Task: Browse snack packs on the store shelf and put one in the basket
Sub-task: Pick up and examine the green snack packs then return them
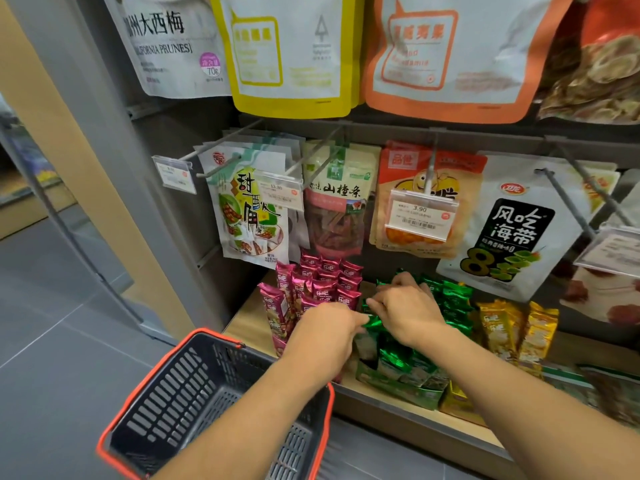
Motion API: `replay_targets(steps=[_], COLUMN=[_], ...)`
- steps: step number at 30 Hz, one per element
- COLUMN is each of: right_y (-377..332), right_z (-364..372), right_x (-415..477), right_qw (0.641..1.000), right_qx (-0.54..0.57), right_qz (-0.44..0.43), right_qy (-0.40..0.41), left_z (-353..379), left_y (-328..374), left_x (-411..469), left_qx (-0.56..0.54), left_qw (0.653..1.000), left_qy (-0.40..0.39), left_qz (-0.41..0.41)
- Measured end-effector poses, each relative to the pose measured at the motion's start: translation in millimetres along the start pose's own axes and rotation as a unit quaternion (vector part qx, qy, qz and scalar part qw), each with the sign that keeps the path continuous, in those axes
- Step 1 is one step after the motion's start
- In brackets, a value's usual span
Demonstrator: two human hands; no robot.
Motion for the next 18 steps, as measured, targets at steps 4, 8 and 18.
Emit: replay_targets(steps=[4, 8, 18], right_y=[1, 4, -41], right_z=[-12, -49, -136], right_x=[-4, -25, -149], right_qw=[0.998, 0.986, 0.861], right_qx=[0.004, 0.156, 0.474], right_qz=[-0.02, 0.023, -0.126], right_qy=[-0.061, -0.052, -0.134], left_z=[-37, -82, -113], left_y=[10, 11, 0], left_x=[-9, -28, -51], left_qx=[-0.057, -0.128, -0.63], left_qw=[0.987, 0.949, 0.714], left_qy=[0.133, 0.274, 0.297], left_qz=[0.071, 0.086, -0.068])
Point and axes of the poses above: each hand's wrist, its own x-axis towards the middle knuckle, its own z-axis out of the palm, y = z × x, the point moved 4 cm from there along x, towards the middle knuckle, and after that the axes turned 11 degrees about -x, right-handed, at the moved point
